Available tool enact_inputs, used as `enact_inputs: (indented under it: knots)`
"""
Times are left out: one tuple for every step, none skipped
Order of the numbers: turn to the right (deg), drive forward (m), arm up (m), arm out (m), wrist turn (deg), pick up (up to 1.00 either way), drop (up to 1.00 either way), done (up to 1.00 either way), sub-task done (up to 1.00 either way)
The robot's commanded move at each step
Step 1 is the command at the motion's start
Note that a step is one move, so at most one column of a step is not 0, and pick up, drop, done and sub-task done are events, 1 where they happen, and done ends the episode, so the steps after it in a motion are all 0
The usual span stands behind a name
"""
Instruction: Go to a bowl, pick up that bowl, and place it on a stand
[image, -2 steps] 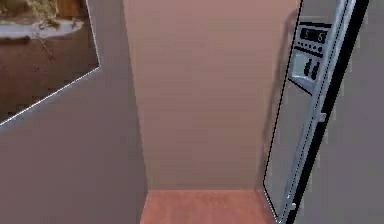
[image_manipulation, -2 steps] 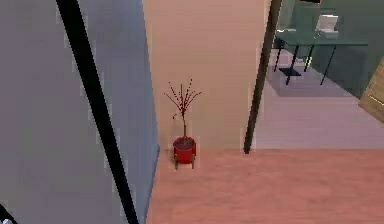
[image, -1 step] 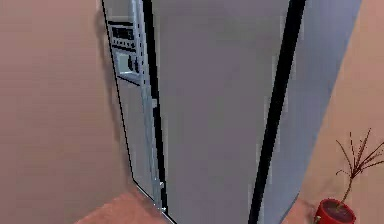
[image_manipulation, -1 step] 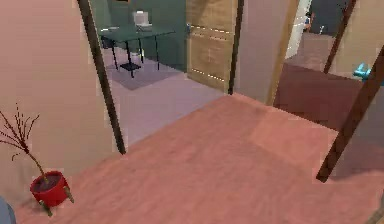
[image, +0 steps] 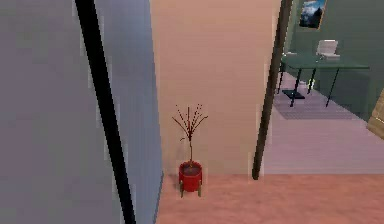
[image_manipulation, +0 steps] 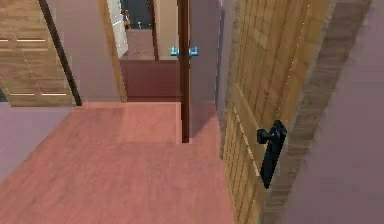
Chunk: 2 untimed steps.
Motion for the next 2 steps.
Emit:
enact_inputs:
  knots:
    - [0.0, 0.1, 0.0, 0.0, 0.0, 0.0, 0.0, 0.0, 0.0]
    - [42.0, 0.0, 0.0, 0.0, 0.0, 0.0, 0.0, 0.0, 0.0]
